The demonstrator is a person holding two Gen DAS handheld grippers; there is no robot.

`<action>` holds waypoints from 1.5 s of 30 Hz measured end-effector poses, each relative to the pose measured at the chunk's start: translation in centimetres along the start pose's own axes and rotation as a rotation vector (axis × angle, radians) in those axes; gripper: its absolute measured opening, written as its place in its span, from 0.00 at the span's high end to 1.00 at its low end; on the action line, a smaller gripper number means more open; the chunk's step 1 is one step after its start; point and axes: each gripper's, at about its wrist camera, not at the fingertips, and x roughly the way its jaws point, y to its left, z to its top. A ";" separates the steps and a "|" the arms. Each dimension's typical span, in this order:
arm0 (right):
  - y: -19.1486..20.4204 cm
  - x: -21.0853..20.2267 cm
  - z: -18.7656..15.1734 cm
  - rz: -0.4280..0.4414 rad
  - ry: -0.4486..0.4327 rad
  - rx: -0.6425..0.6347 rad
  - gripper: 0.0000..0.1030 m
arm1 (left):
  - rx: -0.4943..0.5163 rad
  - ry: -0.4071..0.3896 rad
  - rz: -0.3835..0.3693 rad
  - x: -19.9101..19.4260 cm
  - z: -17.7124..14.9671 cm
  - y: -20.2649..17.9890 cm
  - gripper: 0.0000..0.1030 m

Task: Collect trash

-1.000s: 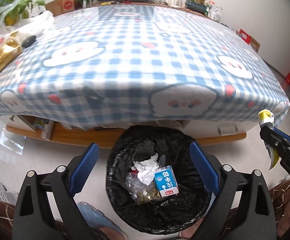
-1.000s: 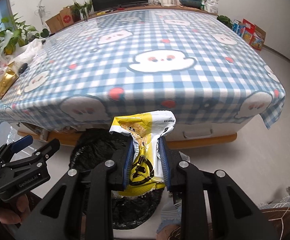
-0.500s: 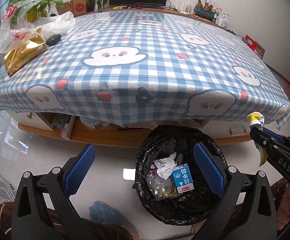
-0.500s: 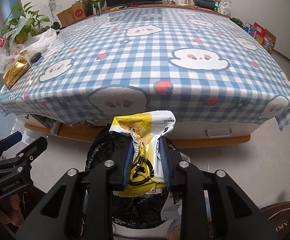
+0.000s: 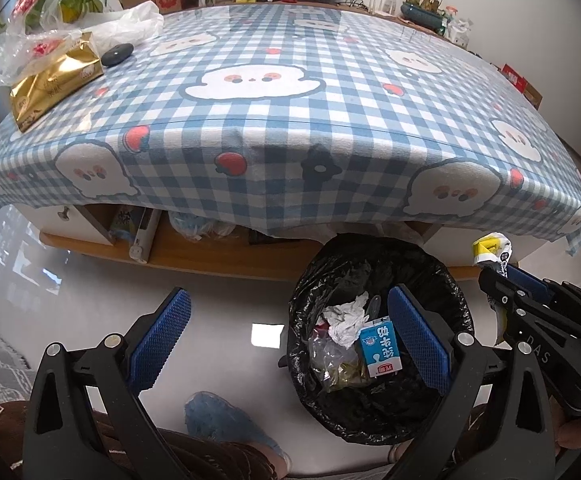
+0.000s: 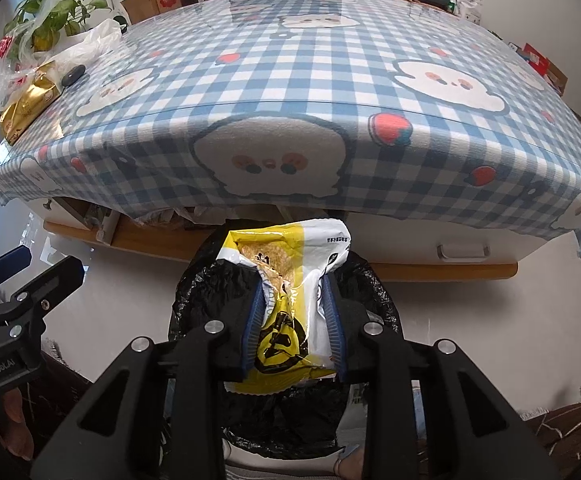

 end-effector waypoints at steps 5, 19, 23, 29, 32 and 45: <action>0.2 -0.2 -0.1 -0.002 -0.012 -0.007 0.59 | 0.002 -0.001 -0.002 0.0 0.0 -0.1 0.06; -3.0 -7.9 0.2 -0.041 -0.169 0.041 0.13 | 0.020 -0.099 -0.067 -4.9 0.8 -1.7 0.06; -4.2 -11.6 -0.4 -0.066 -0.235 0.052 0.08 | 0.037 -0.158 -0.082 -8.3 0.8 -2.7 0.06; -5.1 -15.2 -1.2 -0.078 -0.284 0.078 0.08 | 0.046 -0.203 -0.107 -11.6 0.3 -3.8 0.06; -4.7 -16.1 -1.5 -0.088 -0.302 0.060 0.08 | 0.055 -0.212 -0.103 -12.4 0.3 -4.1 0.06; -4.4 -16.6 -1.5 -0.093 -0.309 0.053 0.08 | 0.052 -0.200 -0.080 -12.3 0.0 -3.9 0.06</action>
